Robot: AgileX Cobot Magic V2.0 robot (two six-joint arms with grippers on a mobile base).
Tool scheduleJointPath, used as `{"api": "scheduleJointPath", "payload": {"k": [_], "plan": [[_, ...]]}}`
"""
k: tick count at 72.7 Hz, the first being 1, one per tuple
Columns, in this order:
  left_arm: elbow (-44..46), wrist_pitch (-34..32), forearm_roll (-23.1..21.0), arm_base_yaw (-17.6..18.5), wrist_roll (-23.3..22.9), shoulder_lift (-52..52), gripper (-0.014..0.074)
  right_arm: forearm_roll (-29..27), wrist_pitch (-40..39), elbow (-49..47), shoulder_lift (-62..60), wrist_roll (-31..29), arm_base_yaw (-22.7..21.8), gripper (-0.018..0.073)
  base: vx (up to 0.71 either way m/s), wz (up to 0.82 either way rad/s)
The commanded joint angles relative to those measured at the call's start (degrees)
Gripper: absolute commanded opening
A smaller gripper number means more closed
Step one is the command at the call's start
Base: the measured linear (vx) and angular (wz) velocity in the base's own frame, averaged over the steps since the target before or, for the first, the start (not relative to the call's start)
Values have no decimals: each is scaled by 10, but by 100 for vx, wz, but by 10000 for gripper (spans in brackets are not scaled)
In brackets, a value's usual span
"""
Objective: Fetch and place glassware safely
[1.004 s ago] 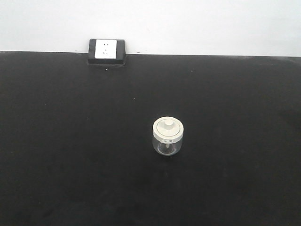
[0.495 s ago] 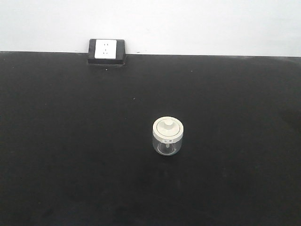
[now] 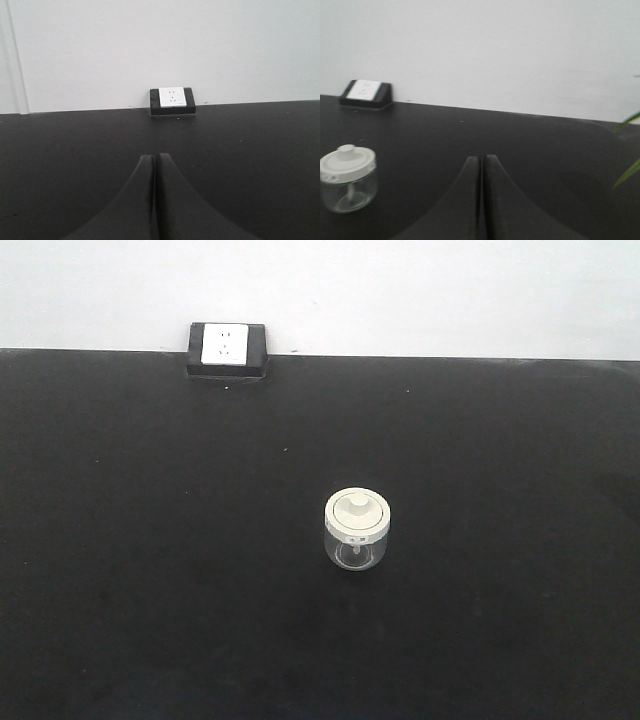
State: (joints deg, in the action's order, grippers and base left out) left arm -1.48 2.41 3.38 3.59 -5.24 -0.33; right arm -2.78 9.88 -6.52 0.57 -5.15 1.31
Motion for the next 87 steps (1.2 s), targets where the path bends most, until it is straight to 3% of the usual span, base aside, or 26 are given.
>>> {"api": "scheduleJointPath", "payload": {"k": [1,13,26,42,58,87], "plan": [[-17,-46,-5,-1,-5,-10,-7,-14,-81,15,7,-6,-20,-8,0,0],[-17,-46,-5,-1,-5,-10,-7,28,-89,56,-20,5,-22,-8,0,0],[-17,-46,-5,-1,-5,-10,-7,33,-136,93,-19,31,-22,-8,0,0],[-17,-46,-5,-1,-5,-10,-7,41,-131,92,-19,36,-22,-8,0,0],[-17,-46,-5,-1,-4,-10,-7,95,-132,92,-19,93,-22,-8,0,0],[-17,-46,-5,-1,-4,-10,-7,80,-132,92,-18,91,-22,-8,0,0]]}}
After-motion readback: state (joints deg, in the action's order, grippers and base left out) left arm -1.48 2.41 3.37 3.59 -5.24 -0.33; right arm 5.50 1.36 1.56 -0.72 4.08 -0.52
